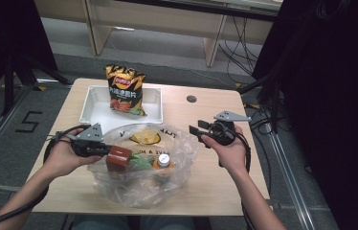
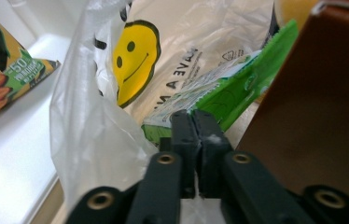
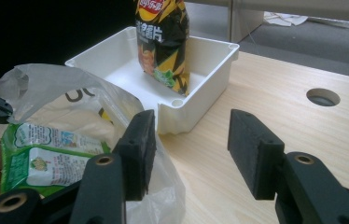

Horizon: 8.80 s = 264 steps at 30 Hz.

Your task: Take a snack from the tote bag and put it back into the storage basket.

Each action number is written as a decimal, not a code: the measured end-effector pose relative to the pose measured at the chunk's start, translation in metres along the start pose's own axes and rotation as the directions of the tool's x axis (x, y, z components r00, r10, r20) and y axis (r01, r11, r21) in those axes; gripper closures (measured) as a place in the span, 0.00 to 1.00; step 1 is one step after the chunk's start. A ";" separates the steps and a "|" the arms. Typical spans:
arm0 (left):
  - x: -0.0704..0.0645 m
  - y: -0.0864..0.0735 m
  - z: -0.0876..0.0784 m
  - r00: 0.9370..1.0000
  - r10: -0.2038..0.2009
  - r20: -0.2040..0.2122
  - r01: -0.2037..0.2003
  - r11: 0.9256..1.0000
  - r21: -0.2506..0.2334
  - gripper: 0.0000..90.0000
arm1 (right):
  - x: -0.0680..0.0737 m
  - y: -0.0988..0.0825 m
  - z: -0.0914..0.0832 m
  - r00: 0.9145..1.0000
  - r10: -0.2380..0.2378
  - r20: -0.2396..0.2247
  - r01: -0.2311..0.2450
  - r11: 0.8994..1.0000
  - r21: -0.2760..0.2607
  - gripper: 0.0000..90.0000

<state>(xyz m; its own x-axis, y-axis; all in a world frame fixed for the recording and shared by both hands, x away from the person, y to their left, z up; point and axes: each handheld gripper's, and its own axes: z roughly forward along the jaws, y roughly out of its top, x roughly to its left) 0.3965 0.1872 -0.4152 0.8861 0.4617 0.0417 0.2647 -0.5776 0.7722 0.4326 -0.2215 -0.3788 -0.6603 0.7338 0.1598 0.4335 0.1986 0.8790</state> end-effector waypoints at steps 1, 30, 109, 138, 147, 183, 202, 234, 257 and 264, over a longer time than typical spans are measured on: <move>0.000 0.000 0.000 1.000 0.000 0.000 0.000 1.000 0.000 0.99 | 0.000 0.000 0.000 1.000 0.001 0.001 -0.001 1.000 0.001 0.58; 0.010 0.018 -0.012 0.996 -0.079 0.032 0.083 0.982 -0.168 1.00 | -0.001 -0.002 0.000 1.000 -0.006 0.019 0.006 1.000 0.001 0.58; 0.011 0.007 -0.006 0.995 -0.022 0.093 0.020 1.000 0.017 0.69 | -0.001 -0.005 0.006 1.000 -0.017 0.017 0.017 1.000 0.025 0.54; 0.013 0.039 -0.034 0.997 0.028 0.078 -0.020 0.994 -0.104 1.00 | -0.002 -0.005 0.005 1.000 -0.014 0.016 0.014 0.999 0.035 0.54; 0.010 0.049 -0.046 0.997 0.038 0.065 -0.028 0.989 -0.145 1.00 | -0.002 -0.005 0.005 1.000 -0.011 0.018 0.010 0.999 0.034 0.54; 0.014 0.087 -0.087 1.000 0.006 -0.002 -0.006 0.909 -0.416 1.00 | 0.004 -0.002 0.010 1.000 -0.025 0.006 0.025 0.999 0.034 0.54; 0.028 0.111 -0.104 0.999 -0.046 -0.026 0.026 0.856 -0.517 1.00 | 0.004 -0.003 0.010 0.999 -0.036 0.000 0.036 0.999 0.031 0.54; 0.031 0.114 -0.098 1.000 -0.025 0.016 0.029 0.830 -0.557 1.00 | 0.087 0.112 0.074 0.869 -0.313 -0.383 0.291 0.950 -0.117 0.34; 0.027 0.077 -0.090 0.994 -0.110 0.013 0.105 0.902 -0.420 0.59 | 0.099 0.124 0.045 0.805 -0.445 -0.392 0.415 0.895 -0.163 1.00; 0.021 0.045 -0.071 0.990 -0.141 0.029 0.143 0.936 -0.322 0.68 | 0.092 0.141 0.029 0.854 -0.391 -0.343 0.333 0.918 -0.217 1.00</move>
<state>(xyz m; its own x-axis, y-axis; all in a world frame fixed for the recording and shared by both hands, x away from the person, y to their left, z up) 0.3996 0.2184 -0.3343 0.8507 0.5185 -0.0863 0.2518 -0.2580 0.9328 0.4505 -0.1067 -0.2536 -0.9439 0.3261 -0.0529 0.0448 0.2851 0.9574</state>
